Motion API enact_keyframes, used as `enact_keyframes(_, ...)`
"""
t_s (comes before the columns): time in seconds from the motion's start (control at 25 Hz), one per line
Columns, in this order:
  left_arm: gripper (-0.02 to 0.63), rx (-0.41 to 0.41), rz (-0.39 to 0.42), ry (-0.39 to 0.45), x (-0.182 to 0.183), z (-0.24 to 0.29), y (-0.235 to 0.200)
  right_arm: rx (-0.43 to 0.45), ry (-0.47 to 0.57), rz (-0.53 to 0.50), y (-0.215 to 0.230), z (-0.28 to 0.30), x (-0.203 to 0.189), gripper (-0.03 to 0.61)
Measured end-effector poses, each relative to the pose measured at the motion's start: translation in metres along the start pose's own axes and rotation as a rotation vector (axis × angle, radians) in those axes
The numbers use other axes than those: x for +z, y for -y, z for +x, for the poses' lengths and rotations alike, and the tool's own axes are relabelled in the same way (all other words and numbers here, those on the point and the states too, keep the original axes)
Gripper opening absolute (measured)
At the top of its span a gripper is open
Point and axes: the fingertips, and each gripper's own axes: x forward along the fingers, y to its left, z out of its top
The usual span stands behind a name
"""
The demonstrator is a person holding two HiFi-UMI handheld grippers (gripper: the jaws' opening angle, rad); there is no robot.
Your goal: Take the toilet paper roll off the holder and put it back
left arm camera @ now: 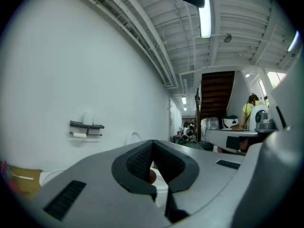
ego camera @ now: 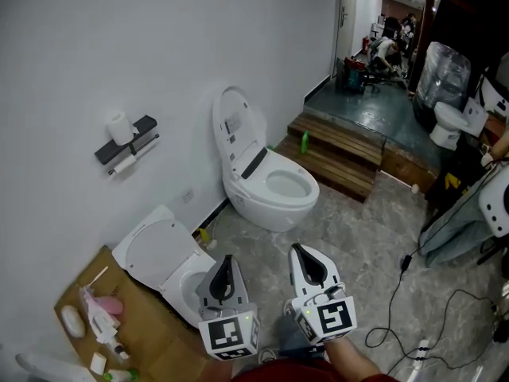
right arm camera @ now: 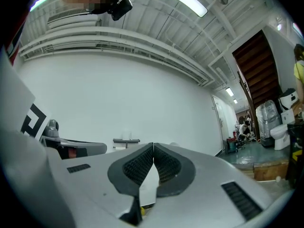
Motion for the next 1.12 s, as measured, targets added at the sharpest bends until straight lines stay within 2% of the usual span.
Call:
enact_keyframes(0.76, 0.015, 0.243, 0.012, 0.032, 0.011, 0.244, -0.02, 0.195, -0.036, 0.016, 0.139, 0.23, -0.014, 0.018)
enact_keyframes(1.12, 0.015, 0.379, 0.013, 0.048, 0.017, 0.289, -0.058, 0.327, -0.018, 0.01, 0.141, 0.303, -0.011, 0.018)
